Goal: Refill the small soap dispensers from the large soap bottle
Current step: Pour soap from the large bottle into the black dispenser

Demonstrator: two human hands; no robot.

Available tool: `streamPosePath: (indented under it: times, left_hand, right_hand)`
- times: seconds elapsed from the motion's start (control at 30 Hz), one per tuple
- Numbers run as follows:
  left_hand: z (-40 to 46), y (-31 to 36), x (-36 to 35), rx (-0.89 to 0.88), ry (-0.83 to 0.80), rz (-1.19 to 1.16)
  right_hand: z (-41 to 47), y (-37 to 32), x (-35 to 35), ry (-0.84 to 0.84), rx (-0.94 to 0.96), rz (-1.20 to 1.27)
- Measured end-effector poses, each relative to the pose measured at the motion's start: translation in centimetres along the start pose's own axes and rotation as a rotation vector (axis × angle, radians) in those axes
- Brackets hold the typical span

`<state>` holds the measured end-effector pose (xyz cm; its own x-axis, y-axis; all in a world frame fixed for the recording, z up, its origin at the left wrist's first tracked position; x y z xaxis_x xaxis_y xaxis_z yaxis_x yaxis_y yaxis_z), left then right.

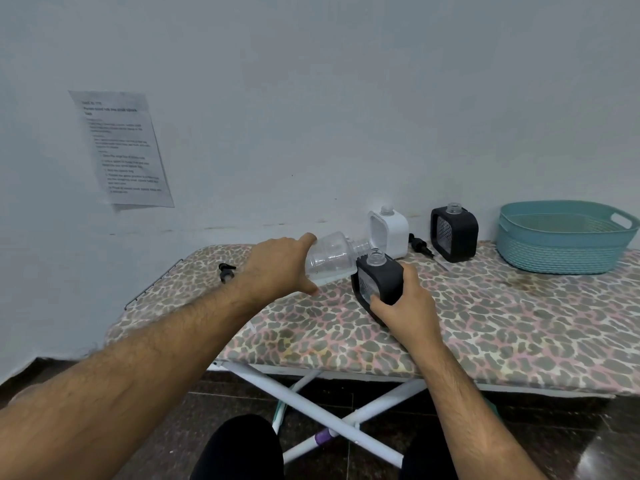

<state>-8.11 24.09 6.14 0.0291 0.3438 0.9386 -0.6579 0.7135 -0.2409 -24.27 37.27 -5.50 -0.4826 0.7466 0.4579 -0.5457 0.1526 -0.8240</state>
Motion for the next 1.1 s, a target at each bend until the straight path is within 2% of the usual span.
streamPosePath:
  times: [0.1,0.43,0.67,0.83,1.1]
  left_hand:
    - [-0.2,-0.3,-0.6,0.018,0.011,-0.107]
    - [-0.8,-2.8,-4.4,0.220,0.132,-0.861]
    - [-2.2,-2.9,-7.6,0.354,0.300,-1.305]
    - [-2.0,-3.2,-8.9,0.416,0.385,-1.472]
    - [-2.2,-4.9,-9.7,0.440,0.434,-1.486]
  right_hand:
    - [0.0,0.2,0.0,-0.002,-0.005,0.007]
    - [0.2,0.4,-0.5,-0.001,-0.012,0.017]
    - [0.0,0.3,-0.4,0.011,-0.003,0.072]
    - [-0.2,0.4,-0.3,0.014,-0.008,0.088]
    - [-0.3,0.3,-0.3,0.012,-0.025,0.088]
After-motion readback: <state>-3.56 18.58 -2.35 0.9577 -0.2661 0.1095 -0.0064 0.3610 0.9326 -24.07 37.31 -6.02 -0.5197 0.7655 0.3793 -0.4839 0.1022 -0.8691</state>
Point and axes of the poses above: each hand's wrist, its own z-axis towards the middle knuckle, its own x-axis out of the back of the hand, y = z × x, the point moved 3 cm from there along z, towards the middle knuckle, and after that the axes turned 2 degrees about -x, right-handed, at the moved point
